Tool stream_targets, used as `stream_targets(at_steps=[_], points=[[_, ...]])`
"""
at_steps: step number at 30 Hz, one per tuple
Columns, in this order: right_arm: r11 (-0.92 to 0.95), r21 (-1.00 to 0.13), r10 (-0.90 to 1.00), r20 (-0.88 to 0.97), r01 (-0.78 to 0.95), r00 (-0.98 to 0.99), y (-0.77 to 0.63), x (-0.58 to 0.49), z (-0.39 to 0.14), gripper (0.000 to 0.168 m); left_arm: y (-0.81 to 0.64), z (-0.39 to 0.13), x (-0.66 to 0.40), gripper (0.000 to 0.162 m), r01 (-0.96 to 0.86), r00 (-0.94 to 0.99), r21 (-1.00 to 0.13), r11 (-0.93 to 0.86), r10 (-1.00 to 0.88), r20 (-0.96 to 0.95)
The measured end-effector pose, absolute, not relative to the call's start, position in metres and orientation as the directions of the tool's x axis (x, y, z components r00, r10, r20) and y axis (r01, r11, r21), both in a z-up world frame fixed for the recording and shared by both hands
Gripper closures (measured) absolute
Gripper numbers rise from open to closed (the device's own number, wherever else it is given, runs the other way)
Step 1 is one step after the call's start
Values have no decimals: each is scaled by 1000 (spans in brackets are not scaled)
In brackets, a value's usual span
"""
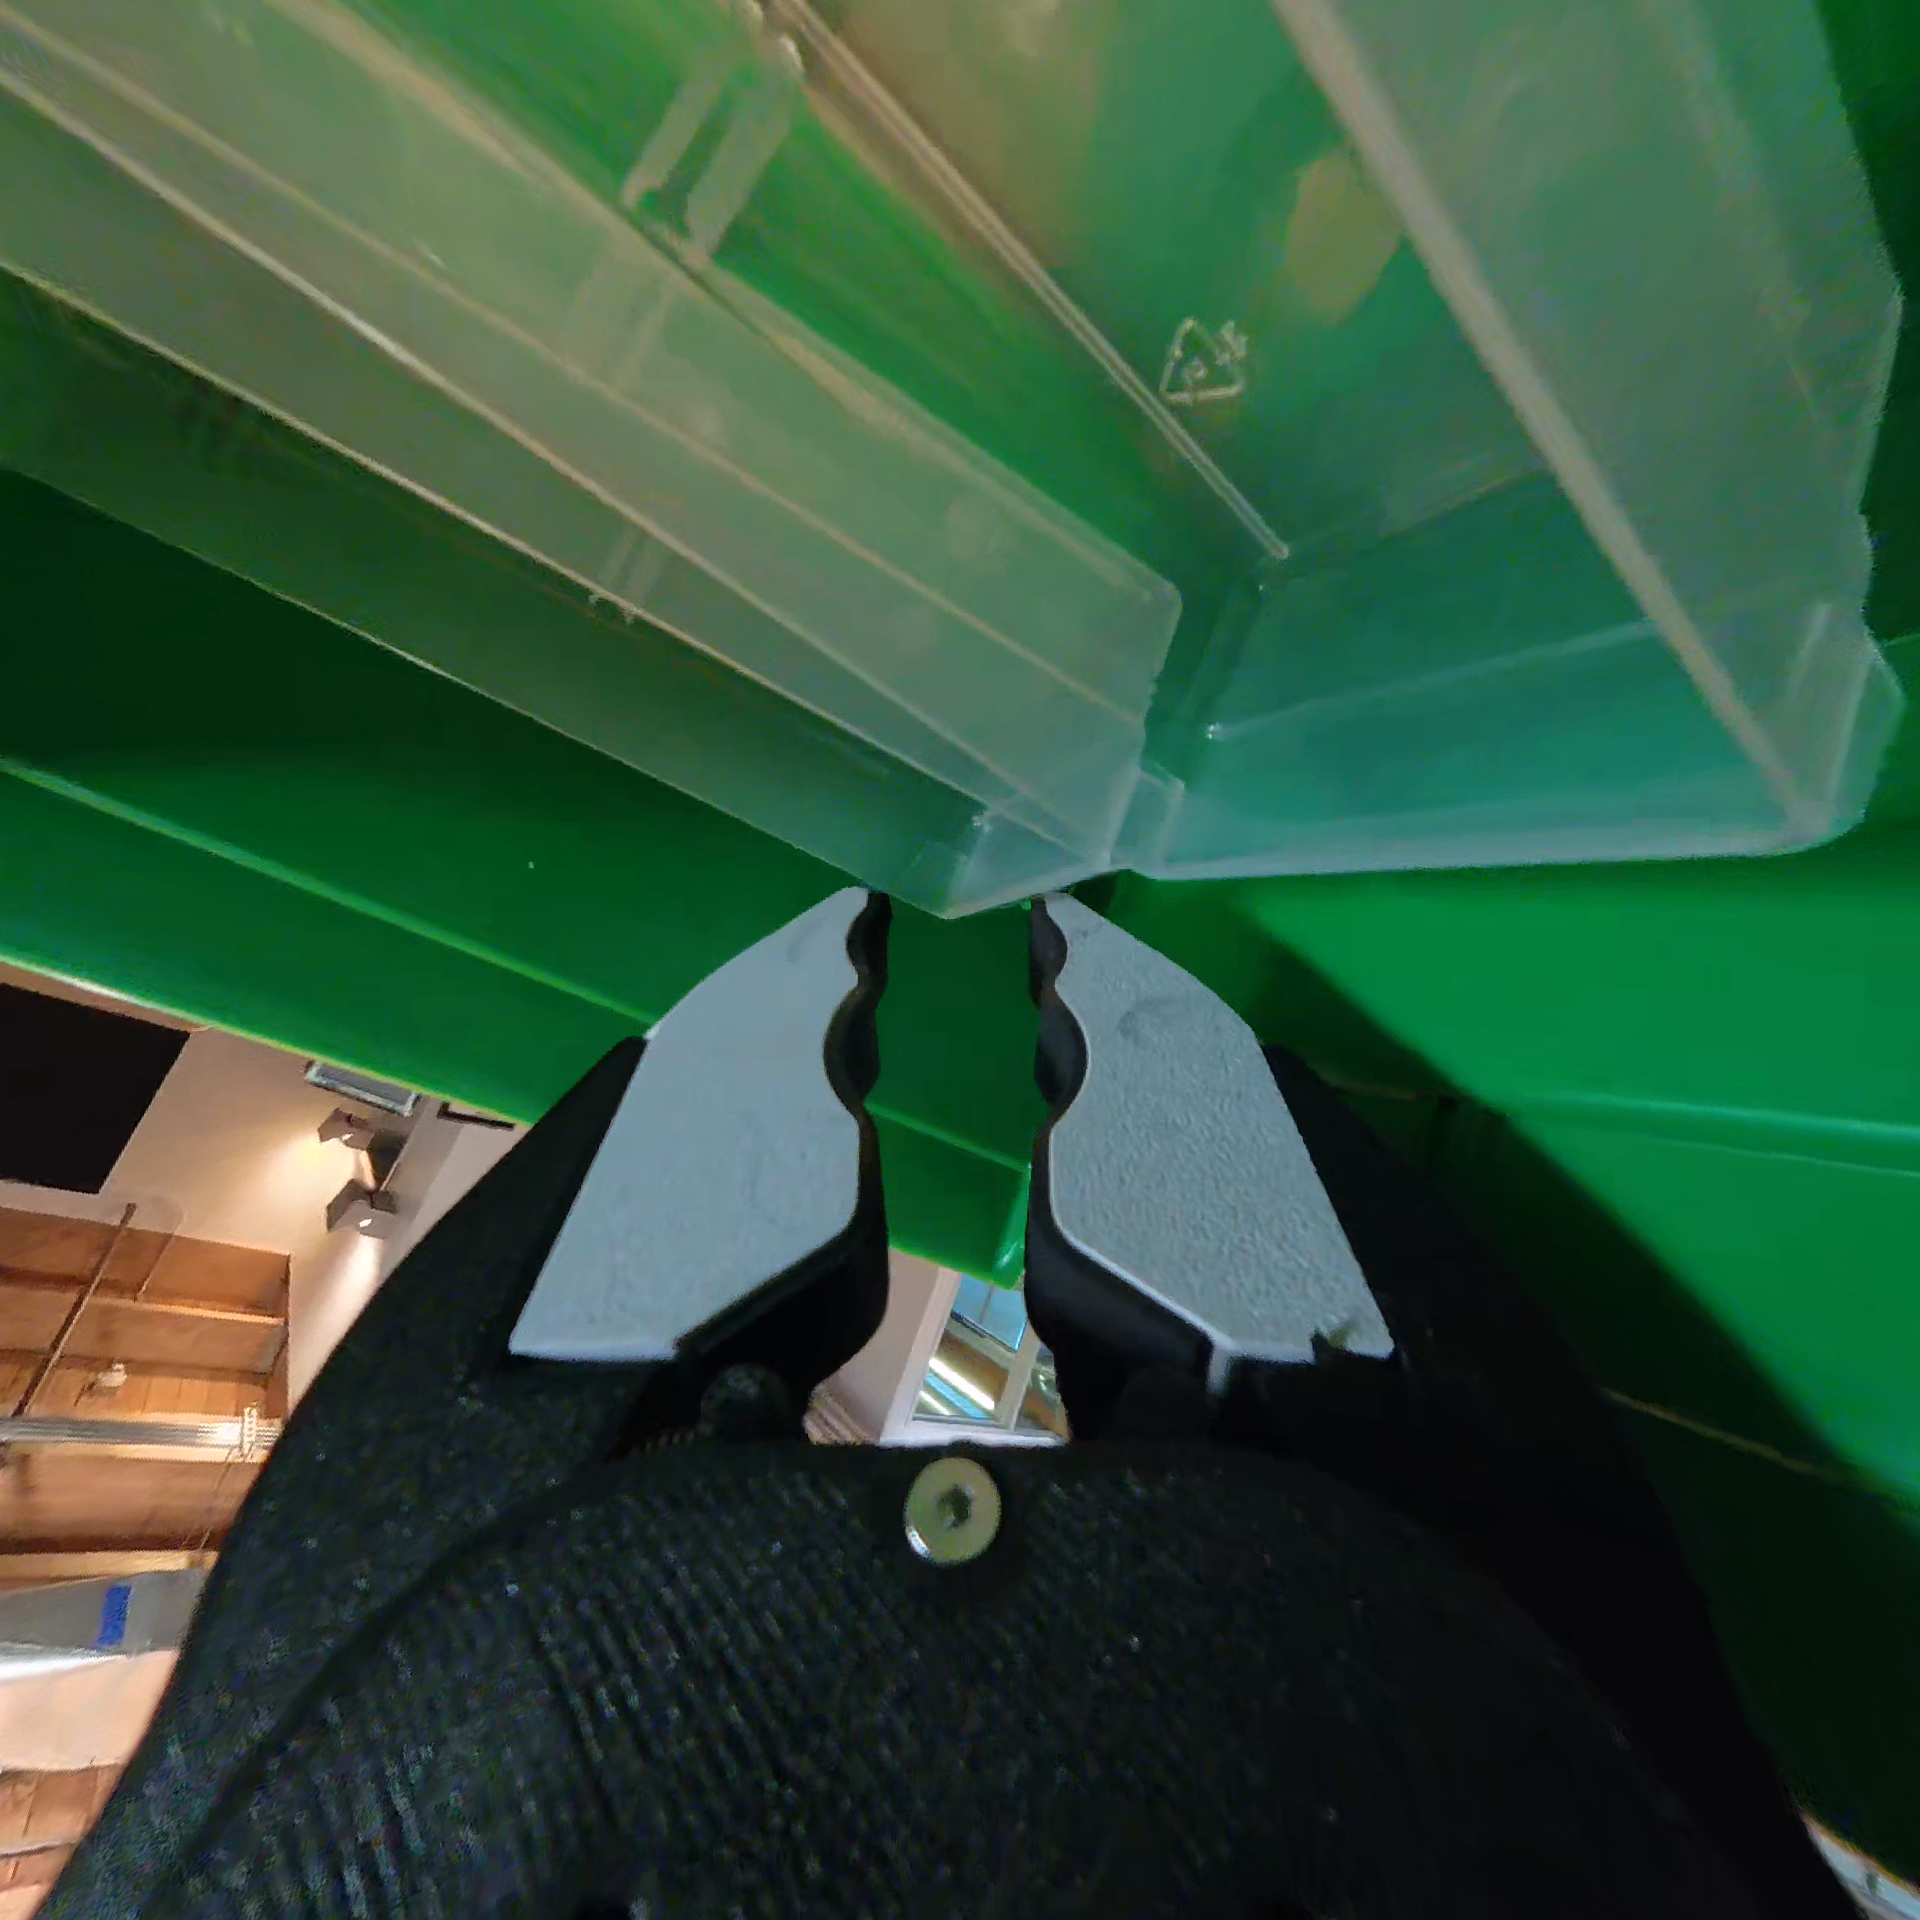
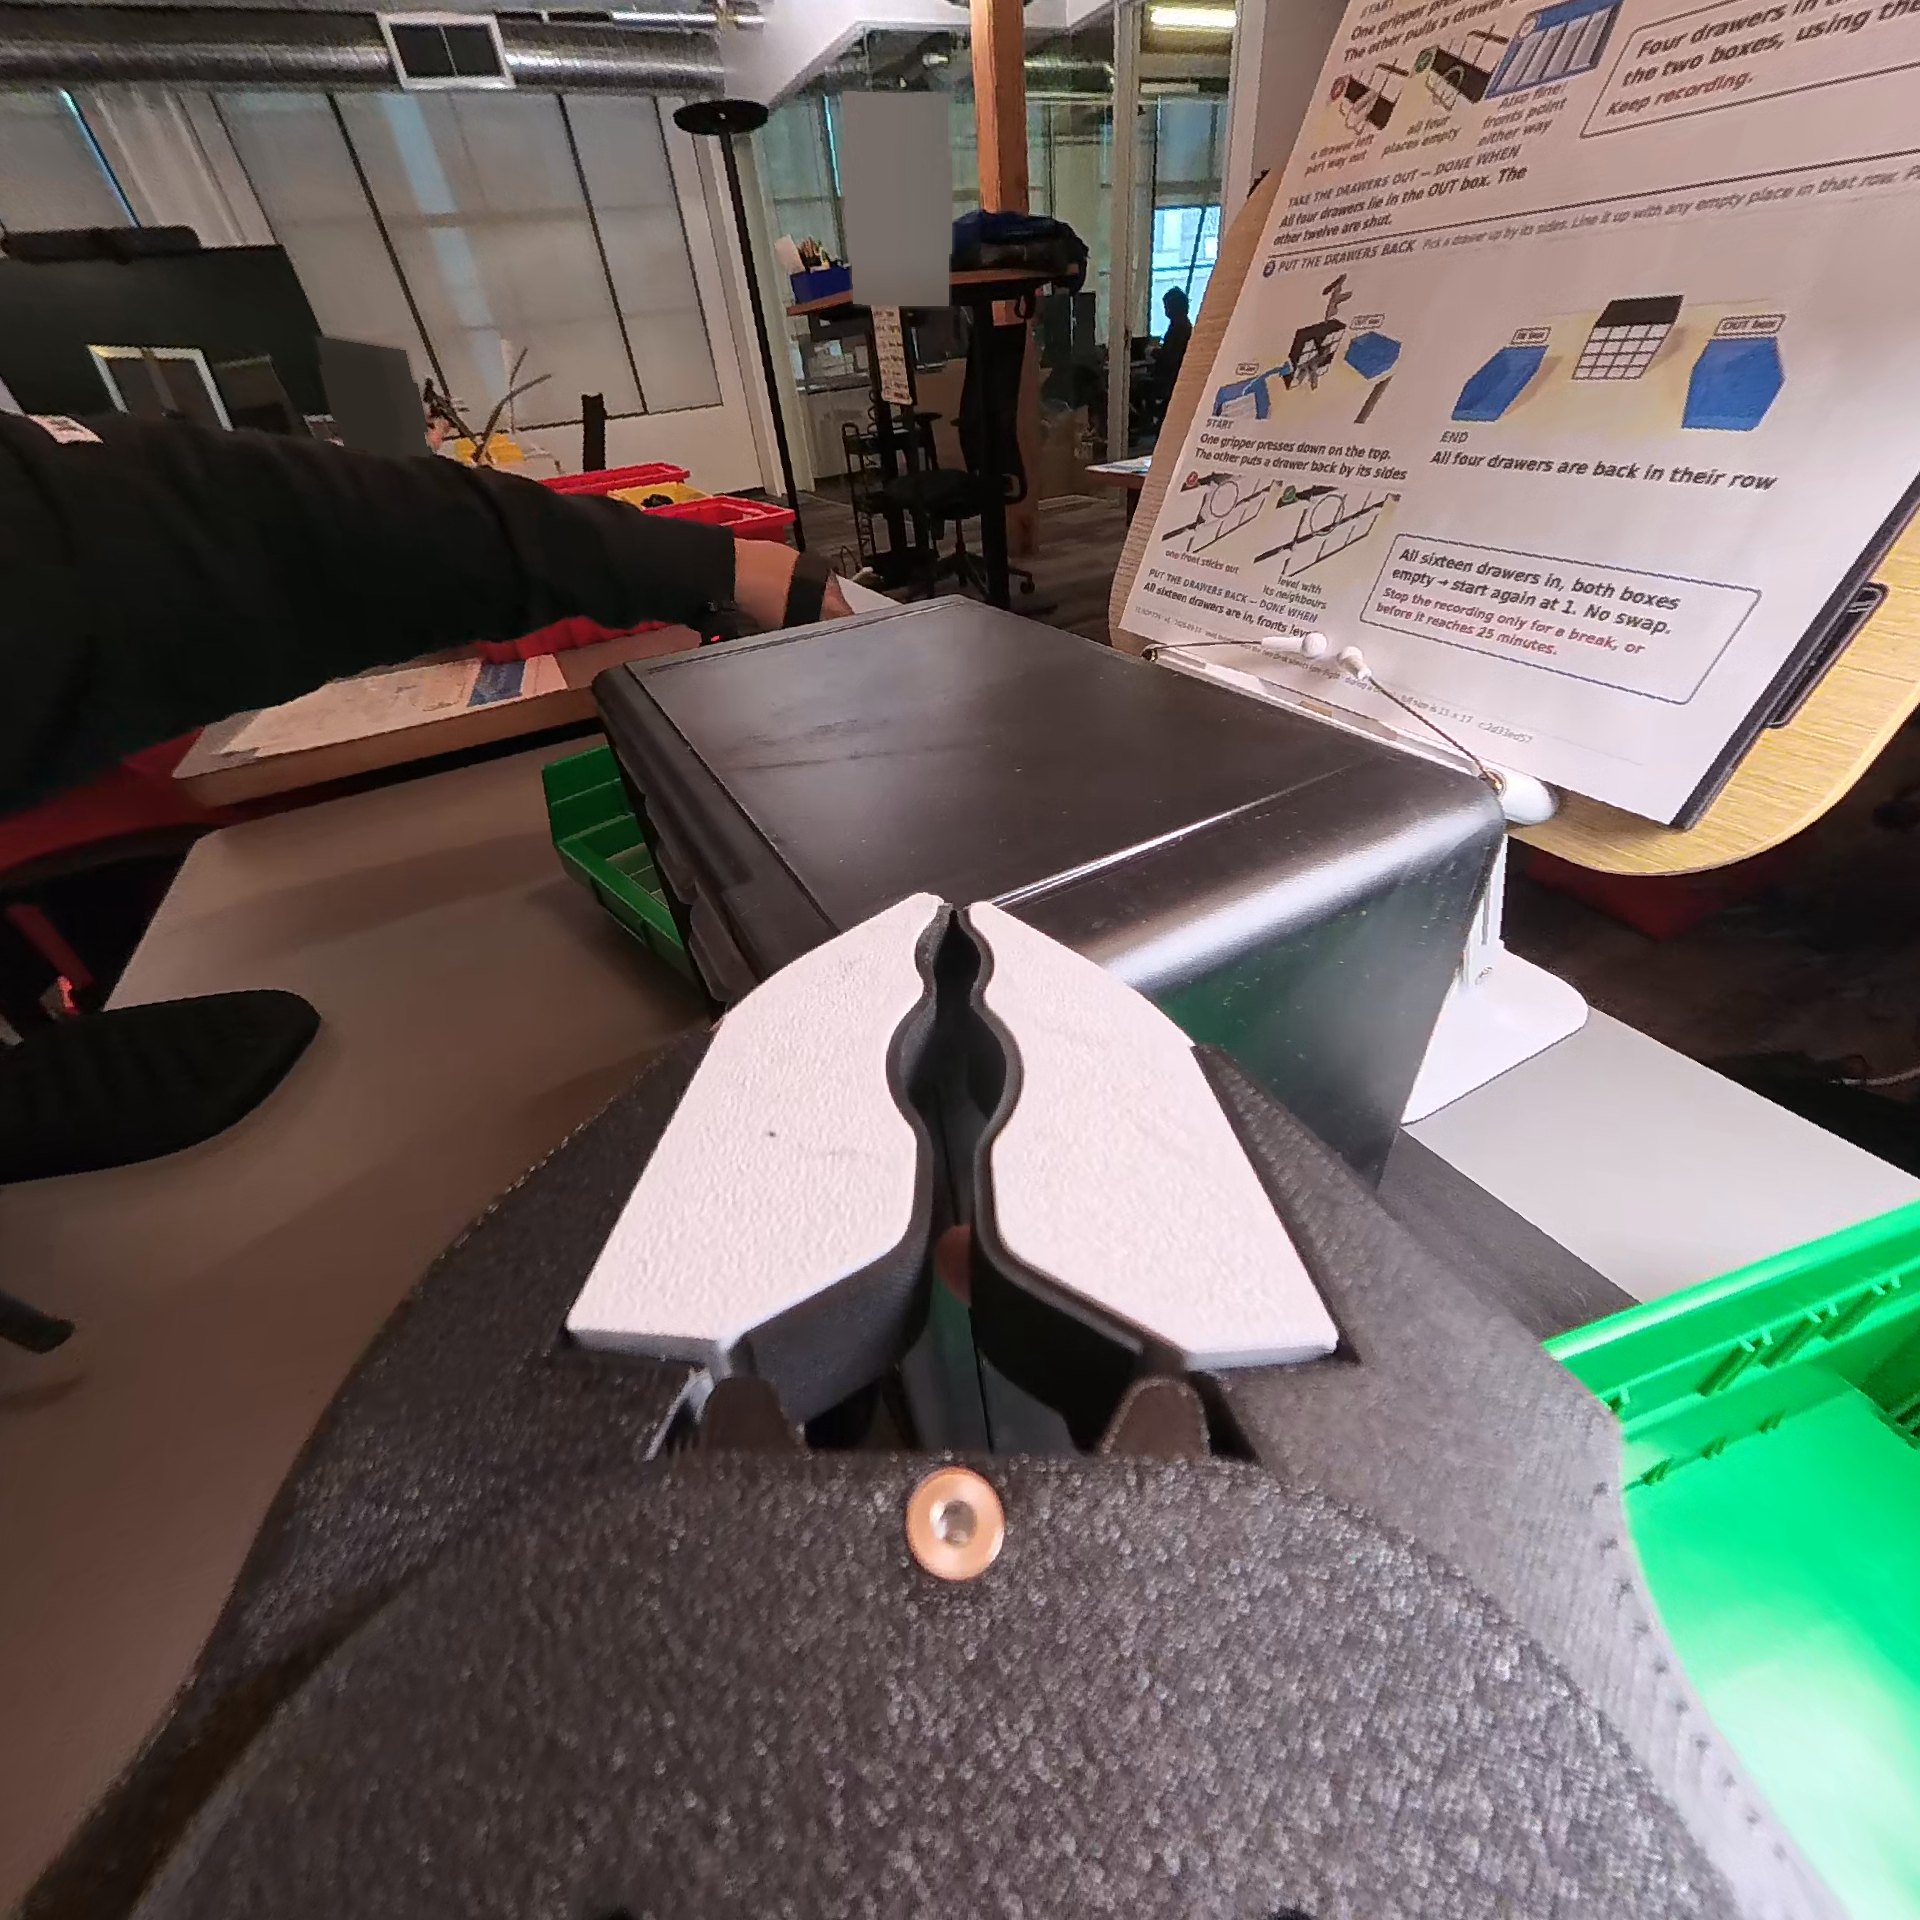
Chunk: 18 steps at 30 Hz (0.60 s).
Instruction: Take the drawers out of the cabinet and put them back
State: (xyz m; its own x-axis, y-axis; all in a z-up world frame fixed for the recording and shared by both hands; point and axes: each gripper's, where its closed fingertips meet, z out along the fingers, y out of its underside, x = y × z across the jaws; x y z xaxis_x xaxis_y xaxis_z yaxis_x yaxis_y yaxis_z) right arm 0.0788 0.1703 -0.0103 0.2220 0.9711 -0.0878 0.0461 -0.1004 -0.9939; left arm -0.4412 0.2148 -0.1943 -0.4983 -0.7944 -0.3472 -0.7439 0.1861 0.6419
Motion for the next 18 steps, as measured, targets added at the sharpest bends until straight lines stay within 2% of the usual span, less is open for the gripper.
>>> stream_targets(at_steps=[4, 9, 17, 18], points=[[-103, -994, 972, -92, 40, 216, 170, 79, -10, 168, 219, -192, -438, 125, -740, -531, 648, 182, -749, -396], [-106, -994, 974, -98, 29, 205, 170, 79, -10, 168, 222, -192, -439, 124, -735, -547, 652, 185, -730, -410], [-105, -994, 975, -98, 24, 201, 170, 79, -10, 168, 217, -195, -442, 141, -725, -549, 658, 202, -747, -376], [-105, -994, 975, -98, 24, 201, 170, 79, -10, 168, 216, -194, -443, 150, -726, -547, 659, 197, -746, -380]])
